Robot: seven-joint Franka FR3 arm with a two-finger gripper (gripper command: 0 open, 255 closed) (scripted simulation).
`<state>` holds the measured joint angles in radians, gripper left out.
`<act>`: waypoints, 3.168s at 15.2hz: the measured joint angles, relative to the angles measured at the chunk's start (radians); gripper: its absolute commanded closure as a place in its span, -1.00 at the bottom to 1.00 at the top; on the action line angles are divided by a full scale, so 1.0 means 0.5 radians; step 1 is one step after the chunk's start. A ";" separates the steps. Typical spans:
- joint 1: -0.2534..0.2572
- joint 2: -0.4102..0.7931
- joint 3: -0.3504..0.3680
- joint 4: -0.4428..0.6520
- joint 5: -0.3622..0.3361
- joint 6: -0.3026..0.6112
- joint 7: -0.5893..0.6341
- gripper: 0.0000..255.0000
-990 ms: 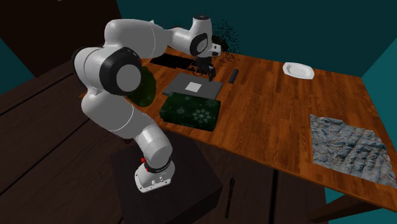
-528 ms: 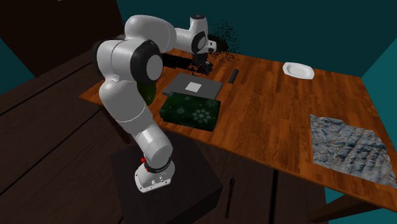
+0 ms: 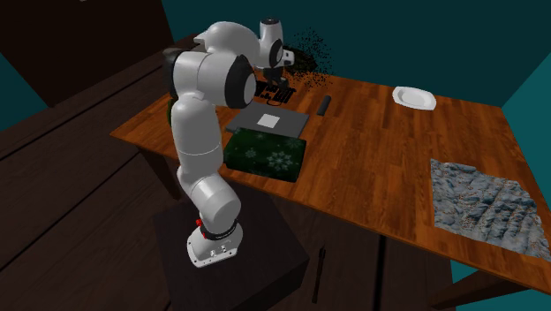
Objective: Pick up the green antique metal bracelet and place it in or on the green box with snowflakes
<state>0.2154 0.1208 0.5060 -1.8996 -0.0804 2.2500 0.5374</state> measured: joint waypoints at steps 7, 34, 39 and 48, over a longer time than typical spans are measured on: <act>0.104 0.258 0.004 0.148 -0.179 0.098 0.154 -1.00; -0.258 0.372 -0.011 0.268 0.952 -0.510 0.768 -1.00; -0.276 0.386 -0.029 0.194 1.097 -0.491 0.841 -1.00; -0.240 0.421 -0.023 0.170 1.103 -0.343 0.850 -1.00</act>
<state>0.0951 0.3316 0.4943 -1.8145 0.4711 2.0786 0.9626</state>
